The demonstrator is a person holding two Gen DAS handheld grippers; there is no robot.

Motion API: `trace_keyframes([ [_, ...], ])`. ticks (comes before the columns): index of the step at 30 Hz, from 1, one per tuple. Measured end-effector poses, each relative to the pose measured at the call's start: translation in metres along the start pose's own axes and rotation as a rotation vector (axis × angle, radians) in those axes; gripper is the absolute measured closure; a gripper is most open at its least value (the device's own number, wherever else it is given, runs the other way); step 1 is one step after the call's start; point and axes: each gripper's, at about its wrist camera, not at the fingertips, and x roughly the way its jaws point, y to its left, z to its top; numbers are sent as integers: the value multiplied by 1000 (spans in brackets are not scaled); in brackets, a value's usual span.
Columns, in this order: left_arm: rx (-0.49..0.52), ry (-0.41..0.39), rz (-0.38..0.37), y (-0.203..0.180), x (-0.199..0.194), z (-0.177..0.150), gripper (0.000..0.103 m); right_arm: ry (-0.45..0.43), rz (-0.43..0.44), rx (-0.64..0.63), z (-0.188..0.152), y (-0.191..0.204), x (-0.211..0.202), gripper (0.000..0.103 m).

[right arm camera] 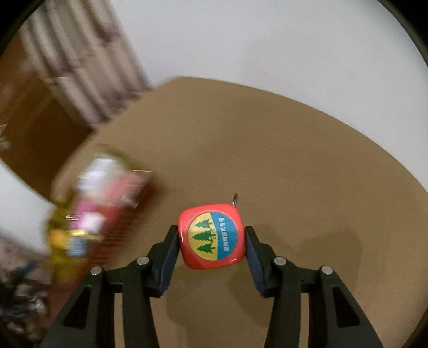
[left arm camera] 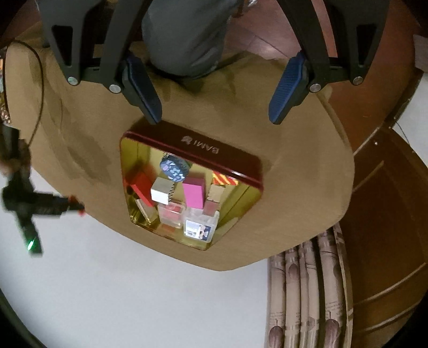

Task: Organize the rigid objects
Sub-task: 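Lower the tape measure into the tin and open the right gripper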

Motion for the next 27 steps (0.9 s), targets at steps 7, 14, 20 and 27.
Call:
trace_keyframes([
  [7,-4,12,-20,7,-1,-3,24,33,255,-81,-6,130,12,55],
  [14,-26,29,-40,15,2,-4,23,93,174,-108,-34,155,48,55],
  [20,-76,58,-63,24,7,-3,23,120,88,-145,-42,166,71,55],
  [27,-125,74,-99,31,7,-5,23,207,5,-167,-45,180,89,55],
])
